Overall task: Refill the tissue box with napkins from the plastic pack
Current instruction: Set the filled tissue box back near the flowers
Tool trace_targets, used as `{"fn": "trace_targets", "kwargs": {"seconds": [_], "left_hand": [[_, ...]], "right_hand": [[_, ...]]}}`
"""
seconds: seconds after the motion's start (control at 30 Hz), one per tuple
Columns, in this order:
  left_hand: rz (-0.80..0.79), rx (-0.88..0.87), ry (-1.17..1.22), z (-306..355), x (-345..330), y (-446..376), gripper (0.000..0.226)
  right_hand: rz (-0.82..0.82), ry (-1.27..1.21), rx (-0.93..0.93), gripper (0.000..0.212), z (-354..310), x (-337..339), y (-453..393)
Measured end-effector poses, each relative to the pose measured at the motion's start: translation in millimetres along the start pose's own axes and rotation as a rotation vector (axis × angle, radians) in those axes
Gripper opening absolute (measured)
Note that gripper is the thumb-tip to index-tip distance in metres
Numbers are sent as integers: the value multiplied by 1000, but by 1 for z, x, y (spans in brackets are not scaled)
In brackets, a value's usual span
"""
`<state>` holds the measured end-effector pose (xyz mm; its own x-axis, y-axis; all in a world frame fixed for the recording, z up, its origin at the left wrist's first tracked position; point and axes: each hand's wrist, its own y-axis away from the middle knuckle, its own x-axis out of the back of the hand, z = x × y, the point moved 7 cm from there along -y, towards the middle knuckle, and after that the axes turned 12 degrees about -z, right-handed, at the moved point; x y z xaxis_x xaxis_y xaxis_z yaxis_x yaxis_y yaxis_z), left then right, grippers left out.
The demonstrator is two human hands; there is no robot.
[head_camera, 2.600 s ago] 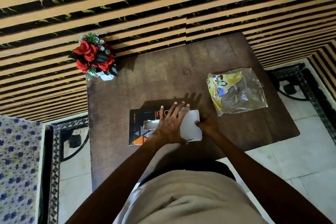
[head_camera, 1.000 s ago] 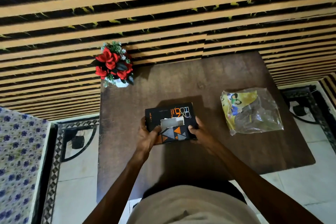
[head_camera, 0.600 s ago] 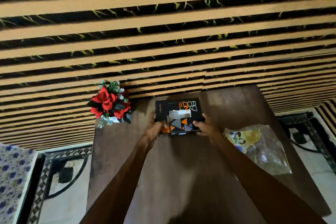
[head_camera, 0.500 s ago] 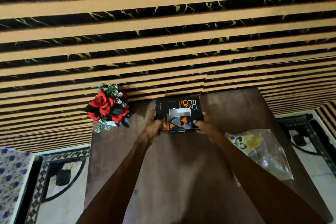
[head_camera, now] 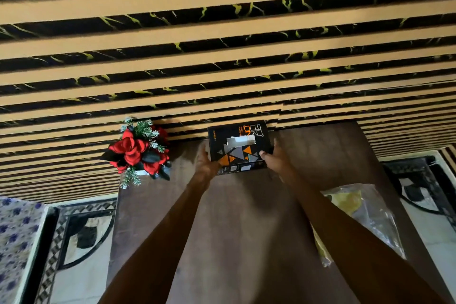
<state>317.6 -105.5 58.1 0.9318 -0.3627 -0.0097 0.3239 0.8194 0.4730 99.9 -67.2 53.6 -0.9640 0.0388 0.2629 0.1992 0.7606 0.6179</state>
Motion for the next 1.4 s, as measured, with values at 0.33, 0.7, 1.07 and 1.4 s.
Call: {"fn": "trace_targets", "kwargs": {"seconds": [0.33, 0.7, 1.07, 1.4], "left_hand": [[-173, -44, -379, -49, -124, 55, 48], [-447, 23, -413, -121, -319, 101, 64], [-334, -247, -448, -80, -435, 152, 40], [-480, -439, -768, -22, -499, 130, 26]], "right_hand": [[345, 308, 126, 38, 114, 86, 136], [217, 46, -229, 84, 268, 178, 163], [-25, -246, 0, 76, 272, 267, 169], [-160, -193, 92, 38, 247, 336, 208]]}}
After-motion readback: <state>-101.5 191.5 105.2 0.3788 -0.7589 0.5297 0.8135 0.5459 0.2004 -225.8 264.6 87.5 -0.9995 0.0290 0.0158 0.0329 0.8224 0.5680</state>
